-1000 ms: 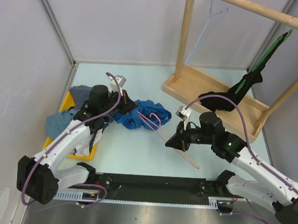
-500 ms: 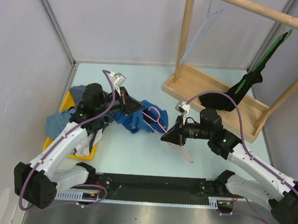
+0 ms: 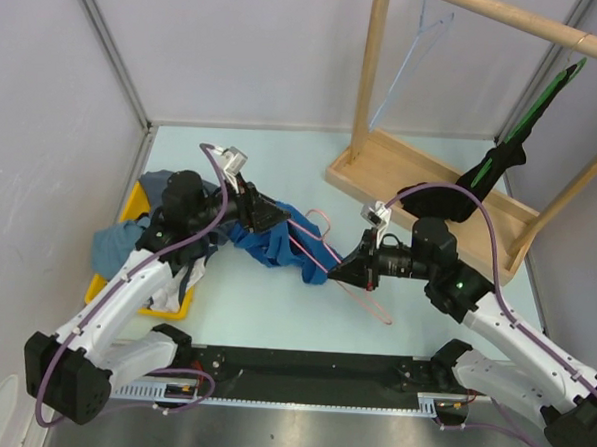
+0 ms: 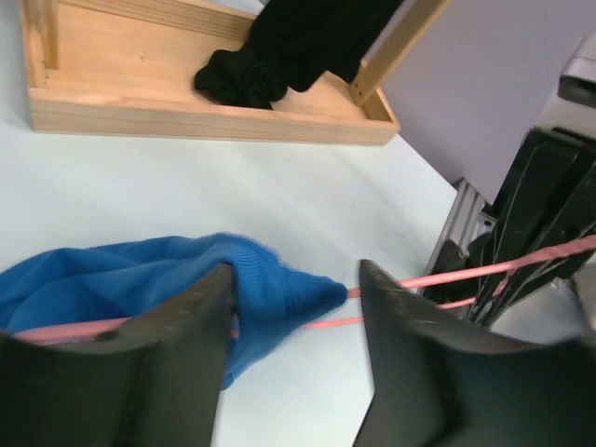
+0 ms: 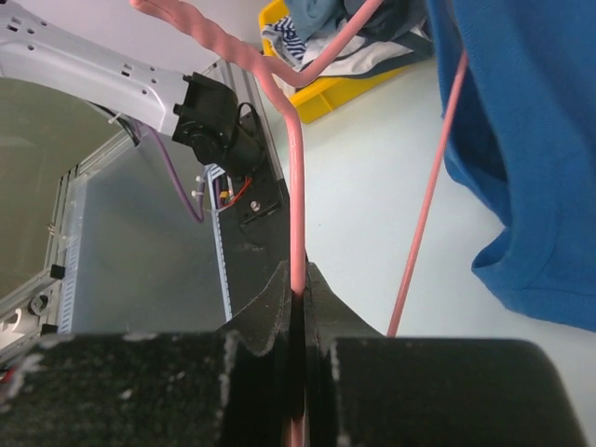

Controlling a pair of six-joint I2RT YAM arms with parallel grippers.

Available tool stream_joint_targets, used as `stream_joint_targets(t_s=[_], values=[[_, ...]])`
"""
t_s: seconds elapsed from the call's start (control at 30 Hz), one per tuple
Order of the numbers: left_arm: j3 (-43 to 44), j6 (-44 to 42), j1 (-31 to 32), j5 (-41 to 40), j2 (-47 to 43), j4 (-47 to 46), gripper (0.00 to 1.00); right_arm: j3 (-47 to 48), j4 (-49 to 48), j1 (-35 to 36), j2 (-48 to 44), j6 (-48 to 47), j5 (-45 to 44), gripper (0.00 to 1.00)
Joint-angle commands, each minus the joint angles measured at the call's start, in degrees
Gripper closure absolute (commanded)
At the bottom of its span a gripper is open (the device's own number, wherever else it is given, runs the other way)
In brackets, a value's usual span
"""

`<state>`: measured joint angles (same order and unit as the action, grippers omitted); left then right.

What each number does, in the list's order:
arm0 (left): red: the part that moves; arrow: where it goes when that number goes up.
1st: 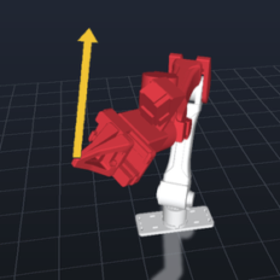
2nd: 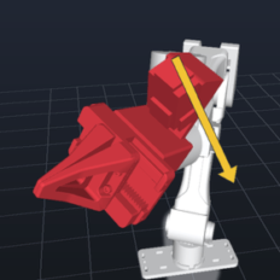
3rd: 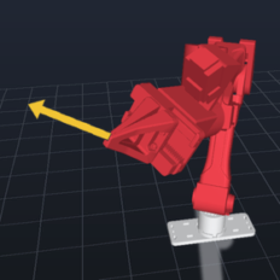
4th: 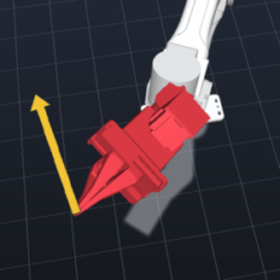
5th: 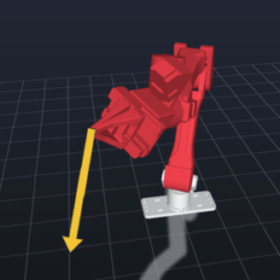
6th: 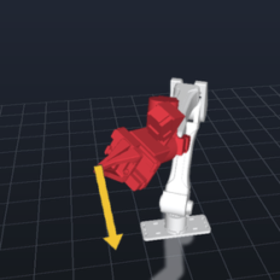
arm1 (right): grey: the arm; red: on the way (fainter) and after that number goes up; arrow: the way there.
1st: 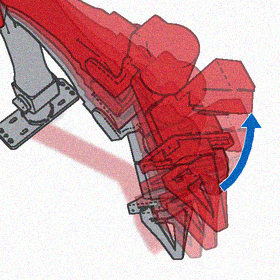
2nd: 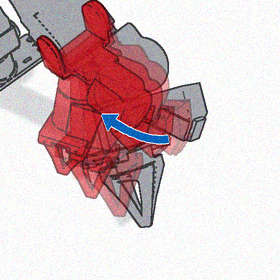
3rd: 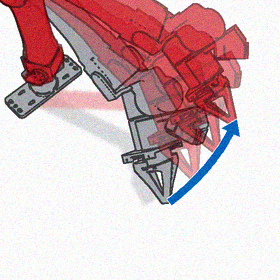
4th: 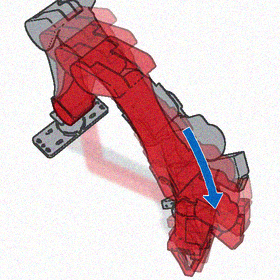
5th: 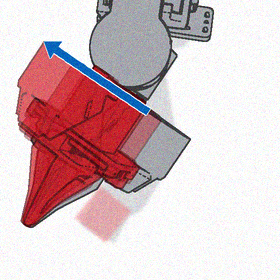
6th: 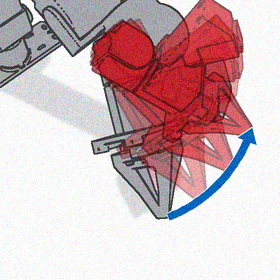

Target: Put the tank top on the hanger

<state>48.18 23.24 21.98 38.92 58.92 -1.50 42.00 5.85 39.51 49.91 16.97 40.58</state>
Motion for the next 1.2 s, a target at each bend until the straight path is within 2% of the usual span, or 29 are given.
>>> stream_joint_targets(t_s=[0.0,0.1,0.2,0.37,0.43,0.57,0.77,0.97,1.17], values=[[1.12,-3.64,-0.36,-5.86,-2.4,4.56,0.24,0.8,-2.6,-0.31,-2.45,0.08,1.78,1.0],[3.32,-5.49,-0.36,-9.55,-2.4,9.05,0.08,0.72,-2.42,-0.39,-3.15,0.17,1.96,1.0],[3.58,-6.37,-0.36,-10.0,-3.28,9.58,0.01,0.45,-2.51,-0.57,-3.24,-0.01,2.22,1.0],[5.95,-11.37,-0.36,-15.18,-6.97,14.67,0.0,0.28,-3.82,-2.15,-2.63,0.69,4.59,1.0],[6.31,-14.17,-0.36,-14.22,-8.02,15.38,0.01,-0.07,-5.23,-2.94,-2.45,1.48,6.7,1.0],[6.48,-19.45,-0.36,-5.81,-10.83,15.03,0.01,-0.08,-7.78,-6.45,-1.49,2.54,11.53,1.0],[8.42,-28.24,-0.36,1.93,-11.46,16.0,0.0,0.71,-9.89,-8.65,-0.78,4.47,17.95,1.0],[10.61,-32.21,0.52,4.85,-8.29,15.56,0.01,1.95,-10.24,-9.01,-0.17,6.05,21.82,1.0],[13.07,-34.58,4.04,5.73,-4.25,15.99,0.0,2.74,-10.24,-9.45,0.63,6.67,24.37,1.0]])
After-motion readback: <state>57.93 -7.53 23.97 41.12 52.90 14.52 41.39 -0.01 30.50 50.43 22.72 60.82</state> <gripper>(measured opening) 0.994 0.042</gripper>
